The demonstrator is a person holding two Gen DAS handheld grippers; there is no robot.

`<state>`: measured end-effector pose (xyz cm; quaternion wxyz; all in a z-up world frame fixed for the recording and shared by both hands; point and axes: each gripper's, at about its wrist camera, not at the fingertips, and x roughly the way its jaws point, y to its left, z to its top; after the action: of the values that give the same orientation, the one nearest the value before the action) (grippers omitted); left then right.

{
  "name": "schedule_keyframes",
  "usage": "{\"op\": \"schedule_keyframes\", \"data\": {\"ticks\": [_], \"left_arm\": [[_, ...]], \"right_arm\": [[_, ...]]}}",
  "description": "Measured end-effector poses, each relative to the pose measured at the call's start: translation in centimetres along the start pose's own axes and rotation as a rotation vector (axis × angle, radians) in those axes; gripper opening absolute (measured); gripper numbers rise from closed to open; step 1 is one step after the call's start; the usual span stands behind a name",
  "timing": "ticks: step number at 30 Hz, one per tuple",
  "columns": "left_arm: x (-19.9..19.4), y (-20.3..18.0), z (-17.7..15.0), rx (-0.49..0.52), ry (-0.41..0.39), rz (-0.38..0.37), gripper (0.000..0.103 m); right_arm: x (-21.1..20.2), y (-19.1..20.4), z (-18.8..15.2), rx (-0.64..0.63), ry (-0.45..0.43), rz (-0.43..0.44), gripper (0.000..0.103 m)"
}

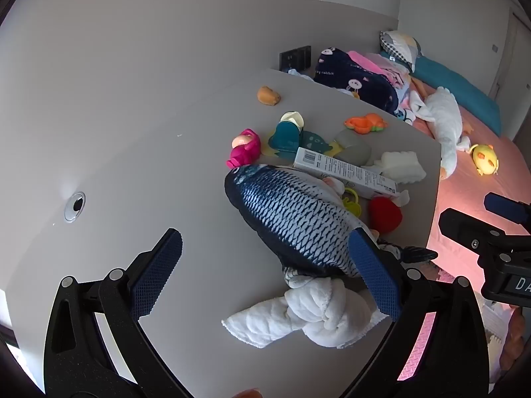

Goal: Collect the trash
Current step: 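Reach the left tool toward the blue fish plush on the desk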

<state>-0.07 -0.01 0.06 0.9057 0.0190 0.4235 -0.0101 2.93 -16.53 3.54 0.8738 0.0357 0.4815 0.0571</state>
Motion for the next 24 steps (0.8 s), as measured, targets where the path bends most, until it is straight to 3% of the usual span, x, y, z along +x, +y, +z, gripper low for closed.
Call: {"op": "schedule_keyframes", "data": {"ticks": [24], "left_arm": [[-0.11,-0.40,0.10,0.016,0.007,-0.016,0.097]], "right_arm": [[-0.20,-0.04,0.09,0.000,-0.002,0.000,0.101]]}}
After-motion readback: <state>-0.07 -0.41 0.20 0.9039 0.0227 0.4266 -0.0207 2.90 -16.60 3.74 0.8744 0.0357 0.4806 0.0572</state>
